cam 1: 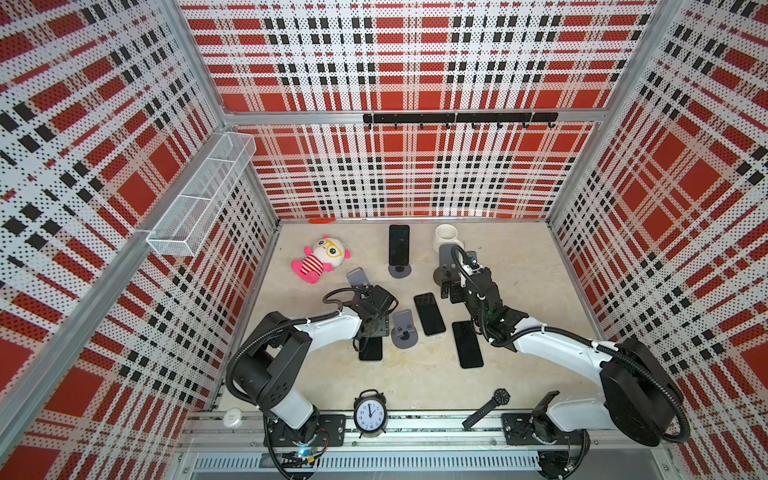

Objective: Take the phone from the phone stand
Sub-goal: 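Open left gripper to release the phone on the table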

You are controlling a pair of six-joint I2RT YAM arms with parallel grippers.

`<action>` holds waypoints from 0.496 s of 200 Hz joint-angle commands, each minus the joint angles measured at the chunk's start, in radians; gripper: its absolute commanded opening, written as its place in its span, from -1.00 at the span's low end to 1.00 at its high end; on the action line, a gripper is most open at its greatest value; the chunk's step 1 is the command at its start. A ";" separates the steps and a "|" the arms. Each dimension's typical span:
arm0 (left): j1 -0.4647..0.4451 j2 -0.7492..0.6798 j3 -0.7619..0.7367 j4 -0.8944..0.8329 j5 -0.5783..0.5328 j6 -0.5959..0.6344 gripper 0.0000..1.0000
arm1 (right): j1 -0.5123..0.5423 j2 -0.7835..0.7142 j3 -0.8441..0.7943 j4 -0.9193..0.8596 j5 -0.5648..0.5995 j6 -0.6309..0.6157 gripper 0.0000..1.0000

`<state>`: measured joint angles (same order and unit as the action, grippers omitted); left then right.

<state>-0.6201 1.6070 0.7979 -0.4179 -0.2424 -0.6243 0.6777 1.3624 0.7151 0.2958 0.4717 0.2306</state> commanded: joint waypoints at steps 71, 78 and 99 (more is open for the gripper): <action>0.029 0.009 -0.032 -0.035 0.069 0.009 0.58 | -0.004 -0.014 -0.003 0.005 -0.005 0.009 1.00; 0.030 0.008 -0.033 -0.033 0.069 0.009 0.57 | -0.006 -0.014 -0.004 0.005 -0.004 0.009 1.00; 0.029 0.004 -0.033 -0.036 0.064 0.008 0.57 | -0.005 -0.013 -0.003 0.005 -0.004 0.009 1.00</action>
<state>-0.6006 1.6012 0.7994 -0.4164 -0.2161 -0.6197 0.6777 1.3624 0.7151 0.2958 0.4706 0.2337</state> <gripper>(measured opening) 0.789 0.999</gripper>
